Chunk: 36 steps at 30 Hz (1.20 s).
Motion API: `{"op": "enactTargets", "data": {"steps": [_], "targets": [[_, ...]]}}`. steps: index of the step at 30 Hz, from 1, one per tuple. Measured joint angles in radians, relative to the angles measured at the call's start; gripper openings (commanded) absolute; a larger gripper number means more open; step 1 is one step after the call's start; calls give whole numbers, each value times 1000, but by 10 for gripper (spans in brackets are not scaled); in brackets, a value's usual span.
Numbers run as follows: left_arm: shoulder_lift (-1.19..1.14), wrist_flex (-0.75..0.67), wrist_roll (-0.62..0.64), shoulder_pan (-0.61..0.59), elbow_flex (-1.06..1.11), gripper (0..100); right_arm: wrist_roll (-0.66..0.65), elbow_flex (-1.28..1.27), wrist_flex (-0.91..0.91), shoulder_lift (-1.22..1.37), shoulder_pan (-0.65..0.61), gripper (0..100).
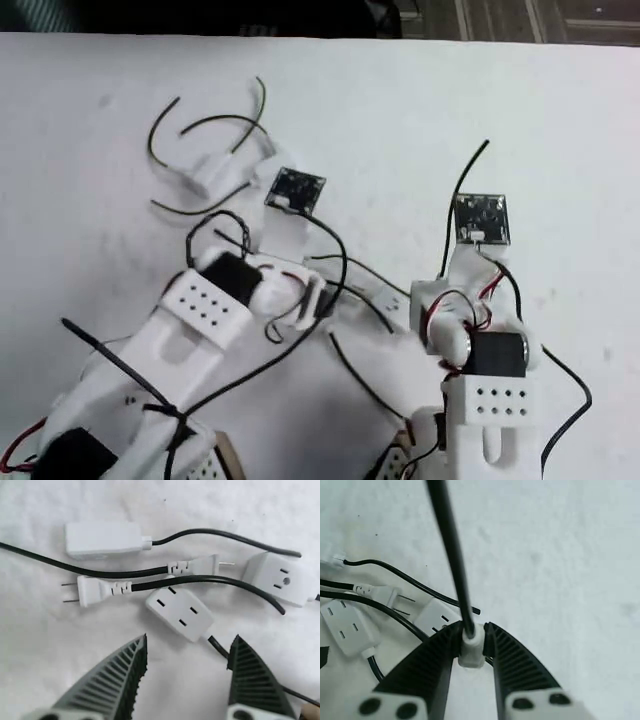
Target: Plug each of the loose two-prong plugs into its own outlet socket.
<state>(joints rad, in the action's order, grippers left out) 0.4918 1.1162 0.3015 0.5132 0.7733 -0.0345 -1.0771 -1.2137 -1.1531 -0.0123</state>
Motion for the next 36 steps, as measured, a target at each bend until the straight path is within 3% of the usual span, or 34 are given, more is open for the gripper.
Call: {"op": "enactTargets", "data": {"steps": [7, 15, 21, 31, 36], "targets": [[-249, -18, 64, 5, -114, 264, 0, 0, 0, 0, 0, 18], [-684, 213, 140, 8, -462, 264, 0, -21, 0, 0, 0, 18], [-895, 284, 172, 6, -621, 264, 0, -21, 0, 0, 0, 18], [-936, 344, 172, 6, -681, 264, 0, -21, 0, 0, 0, 18], [-937, 443, 149, 6, -687, 255, 0, -21, 0, 0, 0, 18]]}}
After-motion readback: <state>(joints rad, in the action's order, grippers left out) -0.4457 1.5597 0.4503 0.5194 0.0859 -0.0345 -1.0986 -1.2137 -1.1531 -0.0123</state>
